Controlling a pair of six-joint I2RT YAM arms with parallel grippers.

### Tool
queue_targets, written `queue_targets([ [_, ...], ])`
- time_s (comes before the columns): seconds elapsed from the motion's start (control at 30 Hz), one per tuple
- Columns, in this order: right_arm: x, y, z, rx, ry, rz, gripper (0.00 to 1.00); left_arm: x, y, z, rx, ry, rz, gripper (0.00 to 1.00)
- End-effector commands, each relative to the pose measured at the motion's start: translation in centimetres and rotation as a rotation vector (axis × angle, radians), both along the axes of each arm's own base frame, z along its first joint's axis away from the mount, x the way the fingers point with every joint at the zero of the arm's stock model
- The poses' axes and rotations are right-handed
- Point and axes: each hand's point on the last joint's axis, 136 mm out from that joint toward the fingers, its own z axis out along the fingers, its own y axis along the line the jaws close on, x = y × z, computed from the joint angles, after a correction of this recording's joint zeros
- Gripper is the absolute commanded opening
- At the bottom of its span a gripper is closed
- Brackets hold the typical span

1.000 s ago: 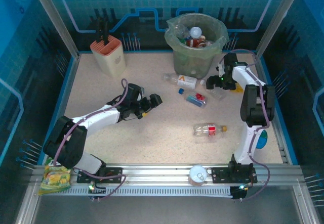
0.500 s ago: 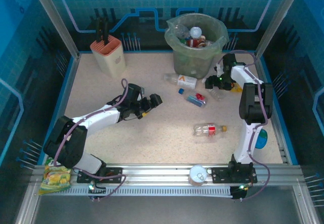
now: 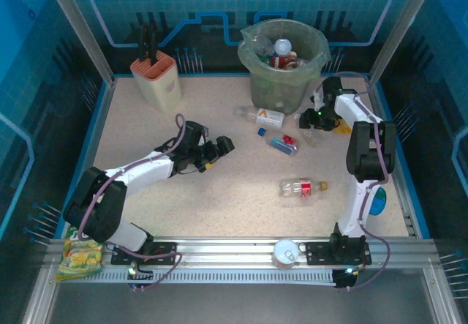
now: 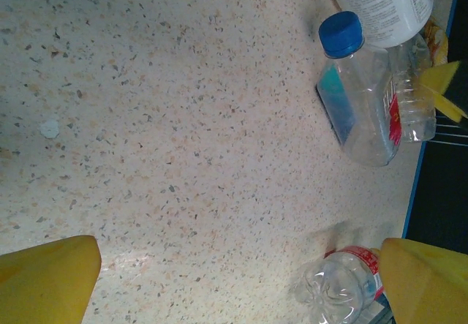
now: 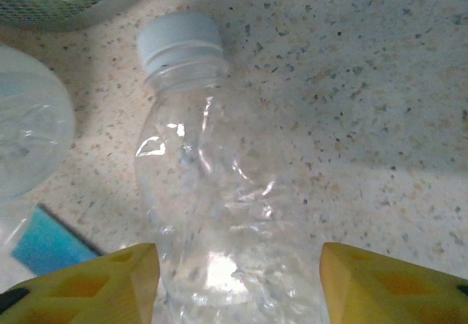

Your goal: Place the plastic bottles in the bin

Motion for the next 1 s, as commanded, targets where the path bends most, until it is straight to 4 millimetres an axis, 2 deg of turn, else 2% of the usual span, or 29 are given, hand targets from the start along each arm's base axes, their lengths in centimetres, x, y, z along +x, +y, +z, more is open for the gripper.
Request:
queue_targets([
  [0.0,-1.2,0.1,3.7,0.012,-0.035,-0.002,0.57,0.2,-0.1,-0.3,-0.004,-0.002,-0.013,0.98],
  [0.13,-1.9,0.0,5.2,0.012,-0.046,-0.004,0.54,0.3,-0.2,-0.3,-0.009,-0.003,-0.018,0.98],
  [0.2,-2.1,-0.2,5.3,-0.012,-0.046,0.008,0.64,0.3,-0.2,-0.4,-0.01,-0.003,-0.017,0.98],
  [0.27,-2.1,-0.9,4.2,-0.059,-0.015,0.013,0.79,0.4,-0.3,-0.5,-0.013,-0.001,-0.018,0.98],
  [0.37,-1.9,-0.9,2.0,-0.068,0.039,0.013,0.84,0.4,-0.5,-0.5,-0.021,0.0,-0.021,0.98],
  [0.5,-1.9,-0.4,-0.9,-0.06,0.087,0.01,0.86,0.2,-0.3,-0.5,-0.016,-0.002,-0.017,0.98],
  [0.6,-1.8,-0.6,-2.5,-0.065,0.107,-0.002,0.84,-0.1,0.0,-0.6,-0.01,-0.001,-0.011,0.98],
  [0.7,-1.7,-0.7,-2.6,-0.062,0.102,-0.005,0.75,-0.2,0.3,-0.6,-0.004,0.001,-0.008,0.99],
  [0.87,-2.3,-1.3,-0.7,-0.081,0.073,-0.019,0.61,0.0,0.3,-0.5,-0.004,-0.003,-0.003,0.98],
  [0.97,-2.8,-1.7,1.2,-0.085,0.048,-0.028,0.58,0.2,0.1,-0.5,-0.008,0.0,-0.009,0.98],
])
